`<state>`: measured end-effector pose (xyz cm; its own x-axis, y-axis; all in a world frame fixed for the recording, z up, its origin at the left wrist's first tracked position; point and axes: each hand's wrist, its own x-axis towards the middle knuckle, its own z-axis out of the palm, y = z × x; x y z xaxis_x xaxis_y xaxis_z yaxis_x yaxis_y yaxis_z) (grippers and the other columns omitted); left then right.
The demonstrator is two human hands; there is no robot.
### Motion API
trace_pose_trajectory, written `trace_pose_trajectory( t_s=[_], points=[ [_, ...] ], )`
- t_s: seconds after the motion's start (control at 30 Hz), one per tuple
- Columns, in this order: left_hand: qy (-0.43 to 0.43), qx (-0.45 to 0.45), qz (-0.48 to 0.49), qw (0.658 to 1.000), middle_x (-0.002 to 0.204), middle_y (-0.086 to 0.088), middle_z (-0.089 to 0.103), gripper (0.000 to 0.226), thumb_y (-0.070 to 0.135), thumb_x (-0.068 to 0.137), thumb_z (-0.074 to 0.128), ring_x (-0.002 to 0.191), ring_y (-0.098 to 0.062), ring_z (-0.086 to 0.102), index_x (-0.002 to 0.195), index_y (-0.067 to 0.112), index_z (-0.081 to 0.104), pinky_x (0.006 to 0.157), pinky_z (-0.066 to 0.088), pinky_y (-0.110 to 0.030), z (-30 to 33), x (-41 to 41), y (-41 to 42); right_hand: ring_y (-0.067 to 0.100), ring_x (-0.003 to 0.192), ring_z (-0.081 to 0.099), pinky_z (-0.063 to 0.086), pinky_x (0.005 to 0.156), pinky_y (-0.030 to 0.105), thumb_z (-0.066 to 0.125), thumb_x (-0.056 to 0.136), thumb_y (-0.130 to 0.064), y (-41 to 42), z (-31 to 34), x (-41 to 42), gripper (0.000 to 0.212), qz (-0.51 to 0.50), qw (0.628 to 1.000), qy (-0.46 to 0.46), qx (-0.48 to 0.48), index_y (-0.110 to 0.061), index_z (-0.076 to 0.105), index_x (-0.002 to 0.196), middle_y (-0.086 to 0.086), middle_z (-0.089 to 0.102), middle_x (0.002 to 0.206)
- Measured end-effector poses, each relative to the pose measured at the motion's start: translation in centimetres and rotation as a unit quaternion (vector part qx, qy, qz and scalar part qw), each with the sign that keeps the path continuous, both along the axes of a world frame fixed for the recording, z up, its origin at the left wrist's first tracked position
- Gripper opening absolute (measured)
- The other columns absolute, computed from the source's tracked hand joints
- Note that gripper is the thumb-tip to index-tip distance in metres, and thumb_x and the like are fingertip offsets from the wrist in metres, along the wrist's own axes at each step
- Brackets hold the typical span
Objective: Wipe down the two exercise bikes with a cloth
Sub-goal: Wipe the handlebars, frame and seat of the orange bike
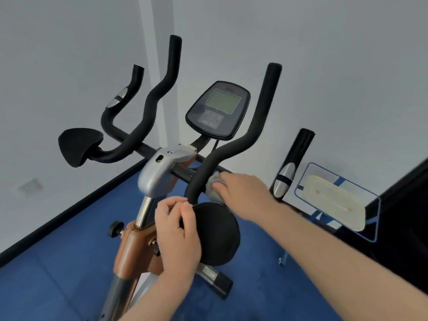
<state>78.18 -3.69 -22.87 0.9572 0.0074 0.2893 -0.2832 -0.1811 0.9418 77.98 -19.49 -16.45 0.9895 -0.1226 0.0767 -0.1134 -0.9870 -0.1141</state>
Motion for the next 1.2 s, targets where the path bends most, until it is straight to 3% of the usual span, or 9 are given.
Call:
trace_pose_trajectory(
  t_s=[0.17,0.27,0.37,0.47,0.57,0.7,0.9,1.07,1.2],
  points=[
    [-0.053,0.115,-0.009,0.992,0.097,0.024,0.054,0.019,0.027,0.091,0.045,0.098,0.001,0.052,0.086,0.033,0.062,0.085,0.032,-0.011,2.2,-0.3,0.3,0.02,0.092,0.056,0.045,0.081,0.035,0.05,0.096,-0.038,-1.9,-0.6,-5.1,0.043,0.117,0.991,-0.061,-0.039,-0.027,0.046,0.138,-0.003,0.058,0.106],
    [-0.129,0.218,-0.035,0.967,0.1,0.024,0.054,0.013,0.023,0.088,0.055,0.097,-0.001,0.047,0.087,0.032,0.063,0.086,0.031,-0.026,4.3,-1.1,-1.3,0.021,0.091,0.059,0.042,0.085,0.033,0.07,0.084,-0.034,-5.4,0.1,-7.1,0.044,0.121,0.977,-0.149,-0.088,-0.023,0.061,0.126,-0.003,0.063,0.102],
    [-0.164,0.269,-0.1,0.944,0.094,0.021,0.058,0.013,0.019,0.088,0.059,0.089,-0.004,0.052,0.087,0.03,0.063,0.083,0.039,-0.031,6.1,-1.8,-4.3,0.028,0.102,0.059,0.036,0.091,0.035,0.074,0.082,-0.026,-8.3,0.9,-6.9,0.041,-0.002,0.967,-0.252,-0.038,-0.015,0.067,0.12,0.004,0.064,0.105],
    [-0.135,0.258,-0.133,0.947,0.096,0.018,0.059,0.015,0.016,0.093,0.055,0.08,-0.006,0.052,0.093,0.027,0.063,0.082,0.045,-0.035,6.9,-1.9,-7.0,0.025,0.118,0.052,0.039,0.103,0.046,0.065,0.089,-0.027,-8.2,-0.4,-7.3,0.038,0.011,0.963,-0.268,0.023,-0.011,0.065,0.123,0.004,0.061,0.118],
    [-0.072,0.267,-0.143,0.95,0.102,0.018,0.06,0.016,0.021,0.097,0.05,0.068,-0.007,0.048,0.104,0.029,0.062,0.081,0.047,-0.035,6.6,-1.5,-8.3,0.019,0.128,0.052,0.029,0.113,0.048,0.056,0.093,-0.036,-10.3,-0.7,-7.9,0.039,0.091,0.963,-0.252,-0.032,-0.012,0.065,0.123,-0.001,0.063,0.126],
    [-0.037,0.324,-0.142,0.935,0.095,0.018,0.065,0.017,0.032,0.097,0.049,0.062,-0.01,0.045,0.109,0.035,0.061,0.067,0.043,-0.028,6.2,-1.4,-8.4,0.02,0.129,0.052,0.02,0.118,0.048,0.061,0.091,-0.029,-12.3,0.5,-7.1,0.037,0.037,0.953,-0.301,-0.015,-0.006,0.067,0.12,0.003,0.065,0.125],
    [0.001,0.342,-0.17,0.924,0.086,0.01,0.066,0.017,0.03,0.098,0.044,0.068,-0.01,0.058,0.094,0.03,0.061,0.066,0.05,-0.035,6.8,-1.6,-9.5,0.02,0.113,0.062,0.031,0.114,0.041,0.06,0.089,-0.033,-11.6,0.9,-7.6,0.034,0.189,0.941,-0.267,-0.082,-0.011,0.07,0.113,0.001,0.069,0.11],
    [0.007,0.303,-0.181,0.936,0.086,0.019,0.063,0.018,0.043,0.1,0.035,0.079,0.004,0.056,0.098,0.042,0.054,0.067,0.047,-0.028,7.4,-2.6,-13.4,0.025,0.109,0.056,0.044,0.095,0.032,0.059,0.091,-0.026,-15.3,5.2,-6.0,0.035,0.046,0.924,-0.38,0.002,-0.007,0.066,0.119,0.006,0.064,0.113],
    [-0.043,0.476,-0.12,0.87,0.097,0.01,0.053,0.019,0.023,0.103,0.034,0.073,-0.015,0.054,0.122,0.026,0.037,0.052,0.038,-0.029,5.7,-2.9,-15.5,0.021,0.104,0.053,0.049,0.086,0.034,0.061,0.093,-0.032,-15.9,4.7,-3.9,0.029,0.02,0.966,-0.242,0.085,-0.016,0.063,0.116,0.001,0.056,0.117]
  ],
)
